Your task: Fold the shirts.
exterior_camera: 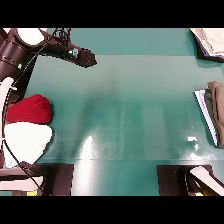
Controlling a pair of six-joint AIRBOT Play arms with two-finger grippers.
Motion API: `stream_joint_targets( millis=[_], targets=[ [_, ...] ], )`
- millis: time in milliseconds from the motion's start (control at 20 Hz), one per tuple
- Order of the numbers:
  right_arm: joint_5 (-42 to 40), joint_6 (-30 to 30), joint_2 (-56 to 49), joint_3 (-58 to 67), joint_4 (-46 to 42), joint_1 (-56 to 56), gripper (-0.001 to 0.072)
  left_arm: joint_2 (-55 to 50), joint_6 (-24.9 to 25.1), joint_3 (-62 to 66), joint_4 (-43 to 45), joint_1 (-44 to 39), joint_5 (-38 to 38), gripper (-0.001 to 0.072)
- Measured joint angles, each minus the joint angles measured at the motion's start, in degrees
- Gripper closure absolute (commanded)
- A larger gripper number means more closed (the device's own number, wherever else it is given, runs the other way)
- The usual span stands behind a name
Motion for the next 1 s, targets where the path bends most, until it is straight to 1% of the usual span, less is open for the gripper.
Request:
stream_joint_targets(
  millis=[100,150,200,250,300,350,400,450,500,700,850,1000],
  targets=[
    [-0.4,0.6,0.2,0.4,5.5,6.1,0.0201,0.0,0.0,0.0,0.0,0.0,0.0,0.0677],
    [-0.9,0.8,0.2,0.5,8.3,10.2,0.0265,0.0,0.0,0.0,0.0,0.0,0.0,0.0677],
    [-1.6,0.9,0.2,0.6,10.7,14.8,0.0395,0.0,0.0,0.0,0.0,0.0,0.0,0.0677],
    [-3.0,1.2,0.3,0.7,12.6,20.4,0.0448,0.0,0.0,0.0,0.0,0.0,0.1,0.0677],
    [-4.9,1.2,0.2,0.8,14.1,26.3,0.0448,0.0,0.0,0.0,0.2,0.0,0.5,0.0677],
    [-7.0,1.2,0.1,0.8,15.2,31.8,0.0471,0.0,0.0,0.0,0.4,0.0,0.8,0.0677],
    [-9.4,1.2,-0.3,0.8,15.8,37.7,0.0589,0.0,0.0,0.0,0.6,0.0,1.3,0.0677],
    [-11.6,1.2,-0.8,0.9,16.5,42.8,0.0661,0.0,0.0,0.0,1.0,0.0,1.7,0.0677],
    [-13.6,1.3,-1.7,1.1,16.9,47.8,0.0697,0.0,0.0,0.0,1.3,0.0,2.1,0.0677],
    [-16.8,1.3,-7.0,4.2,17.8,62.1,0.0694,0.0,0.0,0.0,1.7,0.0,2.5,0.0677],
    [-16.9,1.3,-11.1,8.0,17.9,68.0,0.0694,0.0,0.0,0.0,1.9,0.0,2.6,0.0677],
    [-16.3,1.3,-14.3,11.4,18.1,70.9,0.0694,0.0,0.0,0.0,1.9,0.0,2.7,0.0677]
  ],
)
